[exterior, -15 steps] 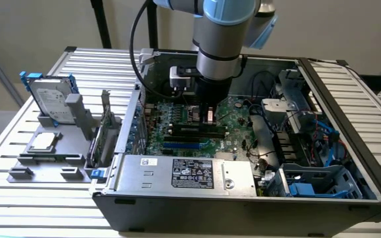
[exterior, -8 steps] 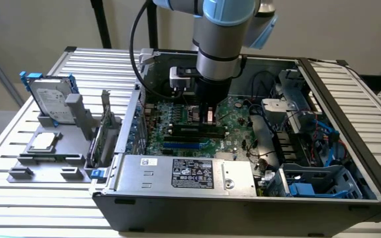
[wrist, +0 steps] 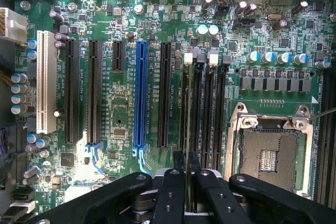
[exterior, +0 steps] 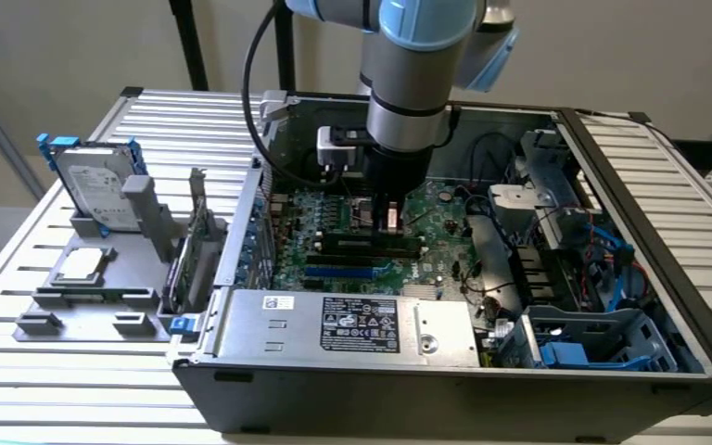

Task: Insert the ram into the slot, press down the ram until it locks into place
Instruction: 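Insert the ram into the slot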

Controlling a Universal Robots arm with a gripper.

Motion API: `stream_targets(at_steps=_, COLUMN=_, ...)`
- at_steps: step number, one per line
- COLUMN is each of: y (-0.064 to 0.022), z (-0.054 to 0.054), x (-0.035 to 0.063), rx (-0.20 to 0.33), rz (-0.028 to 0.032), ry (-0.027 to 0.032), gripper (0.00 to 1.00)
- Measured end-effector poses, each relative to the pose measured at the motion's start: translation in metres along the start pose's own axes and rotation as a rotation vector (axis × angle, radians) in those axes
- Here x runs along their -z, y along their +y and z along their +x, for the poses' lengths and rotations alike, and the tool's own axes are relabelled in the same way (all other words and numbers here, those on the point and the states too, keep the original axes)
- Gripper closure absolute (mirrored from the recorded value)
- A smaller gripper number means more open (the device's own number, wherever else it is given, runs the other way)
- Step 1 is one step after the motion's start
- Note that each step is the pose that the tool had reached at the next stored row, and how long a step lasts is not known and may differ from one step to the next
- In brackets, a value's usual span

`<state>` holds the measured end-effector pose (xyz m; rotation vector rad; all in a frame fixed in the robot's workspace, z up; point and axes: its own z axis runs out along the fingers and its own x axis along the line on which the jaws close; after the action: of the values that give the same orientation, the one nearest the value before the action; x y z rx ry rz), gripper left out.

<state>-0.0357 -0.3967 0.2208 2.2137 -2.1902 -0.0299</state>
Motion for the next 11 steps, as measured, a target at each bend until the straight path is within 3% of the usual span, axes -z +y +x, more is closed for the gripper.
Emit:
stream_targets(at_steps=4, y=0.0, z=0.0, x=-0.0003, rx=0.0, rz=-0.0002, ry=0.0001, gripper=0.85)
stream_targets(at_steps=5, y=0.0001, z=0.0, x=0.0005, rx=0.0, rz=-0.0005, ry=-0.0001, gripper=0.78)
stream_targets(at_steps=11, y=0.0007, z=0.0, x=0.0187, rx=0.0, rz=-0.0066, ry=-0.0007, gripper=0.78)
